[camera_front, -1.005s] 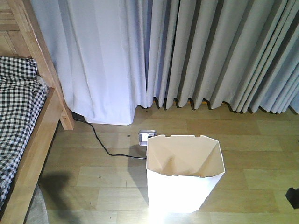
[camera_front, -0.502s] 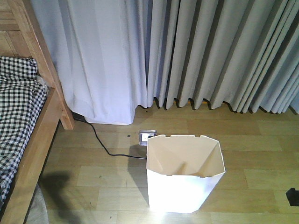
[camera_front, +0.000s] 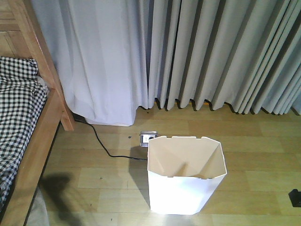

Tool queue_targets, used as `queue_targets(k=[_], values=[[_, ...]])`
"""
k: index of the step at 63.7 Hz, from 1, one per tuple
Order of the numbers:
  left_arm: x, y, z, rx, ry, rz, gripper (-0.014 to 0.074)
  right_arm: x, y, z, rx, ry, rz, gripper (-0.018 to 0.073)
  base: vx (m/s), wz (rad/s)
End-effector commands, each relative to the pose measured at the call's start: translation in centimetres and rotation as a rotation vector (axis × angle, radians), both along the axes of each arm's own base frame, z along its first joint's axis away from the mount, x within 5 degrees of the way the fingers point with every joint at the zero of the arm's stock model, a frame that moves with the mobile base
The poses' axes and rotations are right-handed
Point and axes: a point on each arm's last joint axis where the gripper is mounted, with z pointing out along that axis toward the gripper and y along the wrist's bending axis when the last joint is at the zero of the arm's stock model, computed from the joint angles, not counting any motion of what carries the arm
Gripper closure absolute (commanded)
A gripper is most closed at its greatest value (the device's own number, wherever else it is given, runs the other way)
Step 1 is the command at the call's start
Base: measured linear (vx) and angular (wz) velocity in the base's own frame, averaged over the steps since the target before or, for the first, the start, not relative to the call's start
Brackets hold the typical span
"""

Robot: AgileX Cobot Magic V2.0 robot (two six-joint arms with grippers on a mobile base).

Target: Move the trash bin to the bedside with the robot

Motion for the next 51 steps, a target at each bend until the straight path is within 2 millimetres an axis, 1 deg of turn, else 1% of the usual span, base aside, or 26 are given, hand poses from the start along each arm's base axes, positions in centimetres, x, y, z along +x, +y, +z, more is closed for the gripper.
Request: queue_targets(k=[1, 51], values=[[0.06, -0.03, 0.07, -0.007, -0.065, -0.004, 0.0602, -0.05, 0.02, 0.57, -0.029, -0.087, 0.001, 0.0568, 0.0, 0.0], [0.06, -0.03, 0.07, -0.007, -0.065, -0.004, 0.0602, -0.05, 0.01, 0.57, -0.014, -0.086, 0.0, 0.0568, 0.0, 0.0]])
